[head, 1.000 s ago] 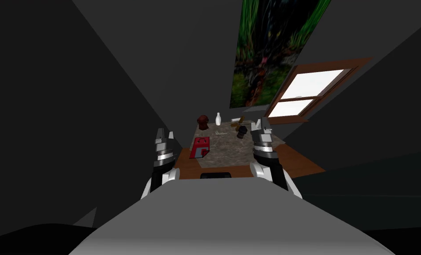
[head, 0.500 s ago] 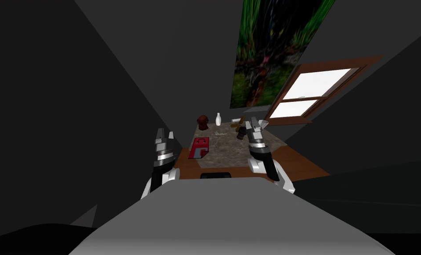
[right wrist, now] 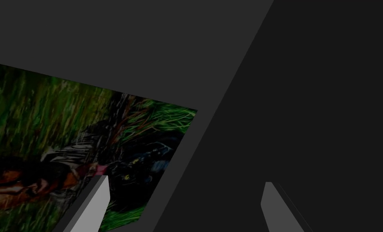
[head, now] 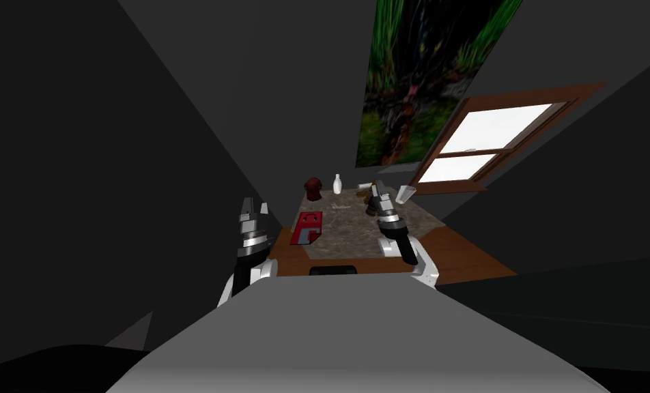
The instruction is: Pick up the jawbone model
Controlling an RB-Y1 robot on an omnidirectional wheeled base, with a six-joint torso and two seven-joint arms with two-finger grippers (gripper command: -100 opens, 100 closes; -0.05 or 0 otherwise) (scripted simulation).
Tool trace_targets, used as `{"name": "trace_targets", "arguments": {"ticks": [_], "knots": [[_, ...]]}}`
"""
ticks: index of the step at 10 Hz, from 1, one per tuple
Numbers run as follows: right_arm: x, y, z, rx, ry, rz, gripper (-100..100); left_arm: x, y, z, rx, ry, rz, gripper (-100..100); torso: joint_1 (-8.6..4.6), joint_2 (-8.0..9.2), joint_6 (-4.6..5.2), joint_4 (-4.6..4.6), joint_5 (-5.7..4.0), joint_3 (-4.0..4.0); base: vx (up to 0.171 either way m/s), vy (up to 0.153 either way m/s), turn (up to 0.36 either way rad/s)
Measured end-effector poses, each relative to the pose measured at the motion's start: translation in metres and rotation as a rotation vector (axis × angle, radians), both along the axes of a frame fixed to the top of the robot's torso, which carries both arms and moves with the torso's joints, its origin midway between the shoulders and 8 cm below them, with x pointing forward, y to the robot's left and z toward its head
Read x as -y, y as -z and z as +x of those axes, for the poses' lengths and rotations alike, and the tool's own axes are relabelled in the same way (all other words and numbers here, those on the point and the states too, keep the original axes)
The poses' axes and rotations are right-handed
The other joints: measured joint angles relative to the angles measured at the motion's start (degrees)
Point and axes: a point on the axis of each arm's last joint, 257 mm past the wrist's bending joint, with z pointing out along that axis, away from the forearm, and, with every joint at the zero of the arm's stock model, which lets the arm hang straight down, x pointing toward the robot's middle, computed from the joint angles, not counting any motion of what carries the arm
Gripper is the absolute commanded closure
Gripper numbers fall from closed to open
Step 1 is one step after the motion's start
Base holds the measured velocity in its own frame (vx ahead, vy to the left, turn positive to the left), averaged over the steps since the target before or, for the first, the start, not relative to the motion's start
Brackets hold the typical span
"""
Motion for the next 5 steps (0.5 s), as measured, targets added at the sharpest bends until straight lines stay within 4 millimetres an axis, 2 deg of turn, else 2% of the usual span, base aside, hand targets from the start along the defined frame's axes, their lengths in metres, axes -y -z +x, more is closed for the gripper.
{"name": "trace_targets", "arguments": {"ticks": [5], "knots": [[-0.03,0.006,0.032,0.023,-0.025,-0.132,-100,0.0,0.0,0.0,0.0,0.0,0.0,0,0.03,-0.02,-0.01,0.0,0.01,-0.01,0.014,-0.022,0.043]]}}
